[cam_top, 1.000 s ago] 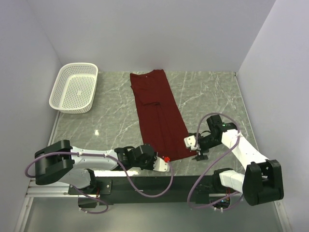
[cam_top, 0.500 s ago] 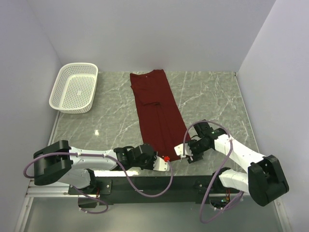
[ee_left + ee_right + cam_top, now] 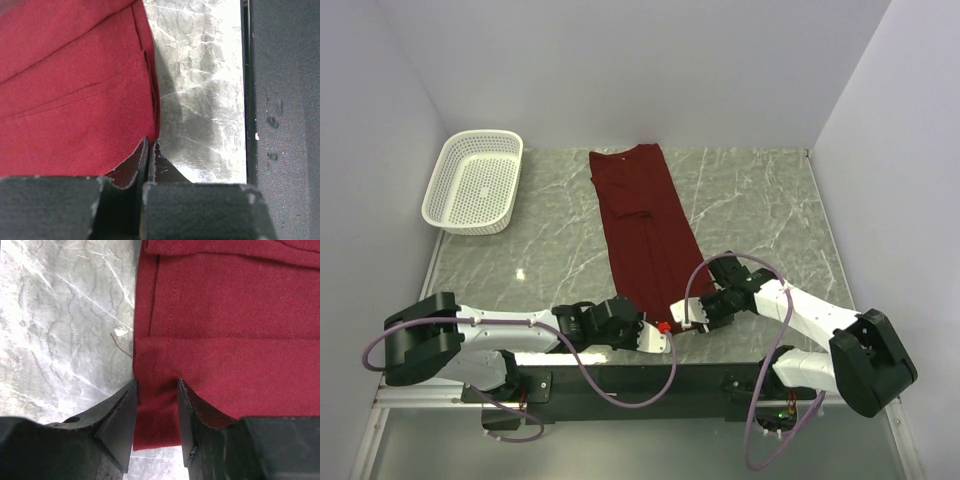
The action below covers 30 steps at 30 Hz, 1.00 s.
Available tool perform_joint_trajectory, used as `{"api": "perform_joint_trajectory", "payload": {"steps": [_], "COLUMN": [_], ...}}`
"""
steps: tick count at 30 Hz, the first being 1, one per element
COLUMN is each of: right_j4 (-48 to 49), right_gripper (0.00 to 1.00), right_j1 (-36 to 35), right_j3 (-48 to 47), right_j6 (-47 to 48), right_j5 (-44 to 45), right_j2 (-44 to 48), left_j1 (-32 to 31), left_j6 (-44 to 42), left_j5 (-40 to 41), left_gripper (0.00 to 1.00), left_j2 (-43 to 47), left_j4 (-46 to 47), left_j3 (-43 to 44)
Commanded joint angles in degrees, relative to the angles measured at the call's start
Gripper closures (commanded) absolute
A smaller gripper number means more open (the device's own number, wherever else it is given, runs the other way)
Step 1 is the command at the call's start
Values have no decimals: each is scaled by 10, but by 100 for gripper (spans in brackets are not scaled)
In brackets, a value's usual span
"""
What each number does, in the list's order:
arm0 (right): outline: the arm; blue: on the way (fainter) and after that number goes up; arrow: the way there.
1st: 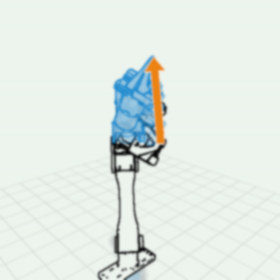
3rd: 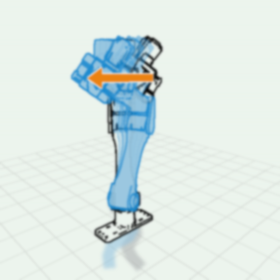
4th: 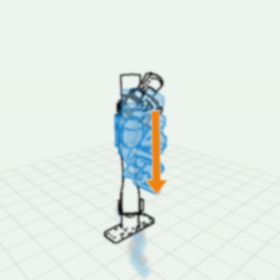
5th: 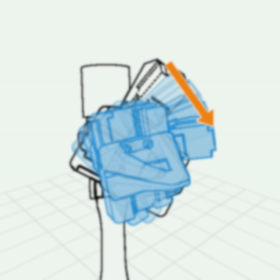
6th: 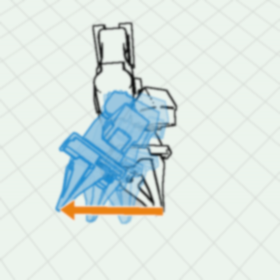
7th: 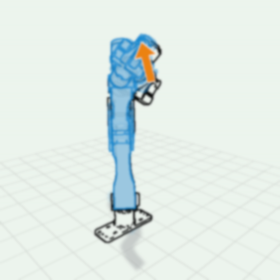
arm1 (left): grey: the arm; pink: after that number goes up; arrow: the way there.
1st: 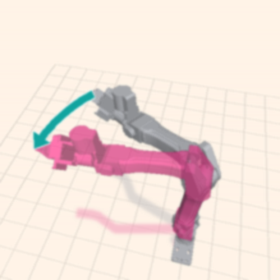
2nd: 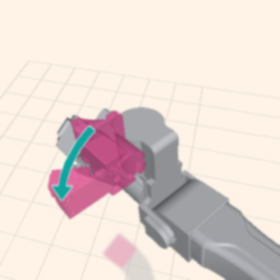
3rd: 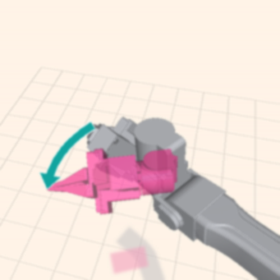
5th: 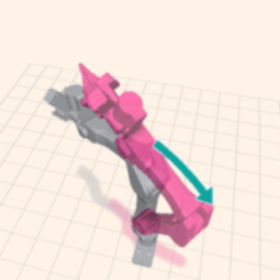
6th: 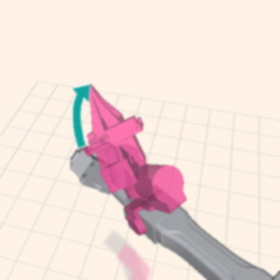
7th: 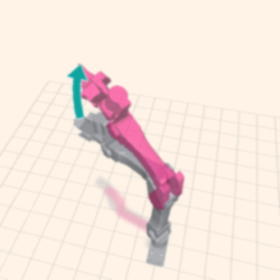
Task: Fold and stack the t-shirts
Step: Fold the tshirt
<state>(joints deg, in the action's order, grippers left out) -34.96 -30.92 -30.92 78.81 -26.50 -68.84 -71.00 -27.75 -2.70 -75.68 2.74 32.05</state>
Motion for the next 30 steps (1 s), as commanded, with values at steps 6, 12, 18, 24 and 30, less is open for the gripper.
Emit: {"api": "perform_joint_trajectory", "payload": {"steps": [6,12,18,24,30], "right_j4": [42,45,30,-84,-149], "right_gripper": [62,100,100,100,100], "right_j1": [-42,-49,-49,-29,11], "right_j3": [25,14,8,-43,-113], "right_j6": [-37,-65,-77,-32,-23], "right_j5": [53,64,53,-31,-99], "right_j2": [-9,-31,-15,26,33], "left_j1": [-1,-1,2,20,55], "left_j6": [10,9,11,16,19], "left_j5": [-10,-6,-10,-40,-72], "left_gripper": [100,100,100,100,100], "left_j2": [11,20,33,66,98], "left_j4": [20,23,24,21,12], "left_j3": [-9,-16,-20,-17,-7]}}
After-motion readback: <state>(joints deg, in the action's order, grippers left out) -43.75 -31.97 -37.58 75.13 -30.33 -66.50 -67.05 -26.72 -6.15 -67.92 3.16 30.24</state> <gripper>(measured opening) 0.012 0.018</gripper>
